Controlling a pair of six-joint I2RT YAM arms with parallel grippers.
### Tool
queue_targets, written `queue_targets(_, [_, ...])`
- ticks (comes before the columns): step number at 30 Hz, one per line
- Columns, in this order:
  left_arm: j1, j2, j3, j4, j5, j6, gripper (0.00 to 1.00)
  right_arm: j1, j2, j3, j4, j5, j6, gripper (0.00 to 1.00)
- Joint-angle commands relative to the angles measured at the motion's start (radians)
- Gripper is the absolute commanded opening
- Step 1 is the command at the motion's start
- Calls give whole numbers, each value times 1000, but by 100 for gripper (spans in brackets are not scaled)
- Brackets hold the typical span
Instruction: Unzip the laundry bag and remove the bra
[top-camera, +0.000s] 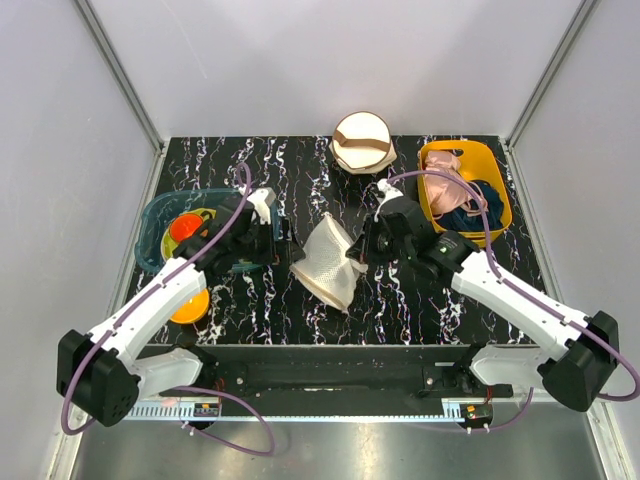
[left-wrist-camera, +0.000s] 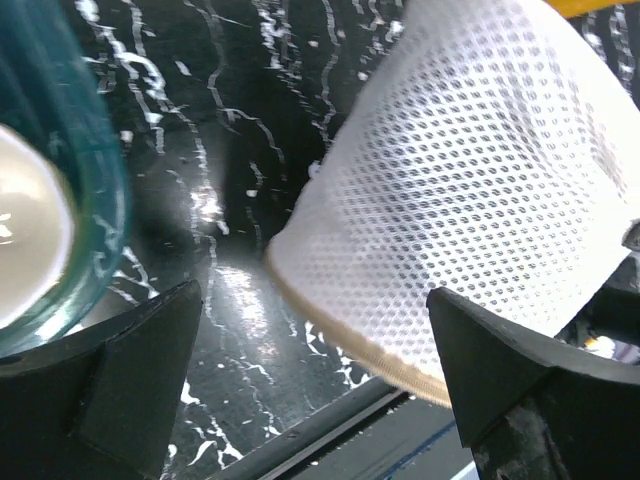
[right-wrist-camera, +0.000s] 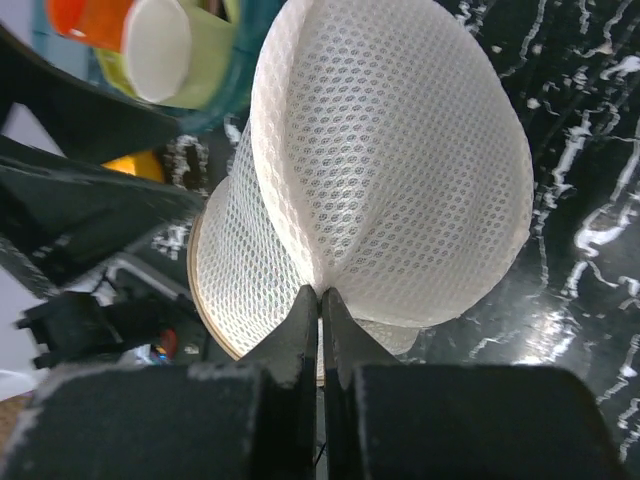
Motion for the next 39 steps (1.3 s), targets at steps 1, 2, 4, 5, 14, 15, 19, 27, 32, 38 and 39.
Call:
queue_targets(1, [-3, -36, -42, 145, 188, -65, 99, 8, -64, 2, 177, -41, 104, 0])
queue_targets(2, [-3, -37, -71, 170, 246, -103, 99, 7, -65, -4, 194, -36, 112, 0])
queue_targets(4, [-3, -40, -103, 230, 285, -141, 99, 5, -72, -21, 208, -24, 138, 0])
queue_targets(5, [-3, -43, -130, 242, 304, -175, 99, 5, -73, -26, 220, -20, 147, 0])
queue_targets(14, [-3, -122, -358, 593, 359, -513, 99, 7, -101, -88, 247, 16, 202, 0])
queue_targets(15, [-3, -114, -385, 654, 371, -538, 99, 7, -102, -92, 247, 14, 204, 0])
queue_targets(19, [-3, -53, -398, 711, 399, -589, 99, 7, -119, -105, 258, 19, 205, 0])
queue_targets(27, [-5, 3, -274, 559, 315, -514, 0, 7, -153, -122, 208, 83, 199, 0])
queue_targets(32, [-6, -3, 56, 151, 131, -252, 0, 8, -176, -93, 24, 180, 159, 89])
queue_targets(38, [-41, 38, 353, -156, -43, -22, 0, 8, -323, -141, -104, 388, 144, 95])
queue_targets(39, [-58, 61, 380, -192, -117, 13, 0, 7, -341, -147, -139, 411, 147, 95])
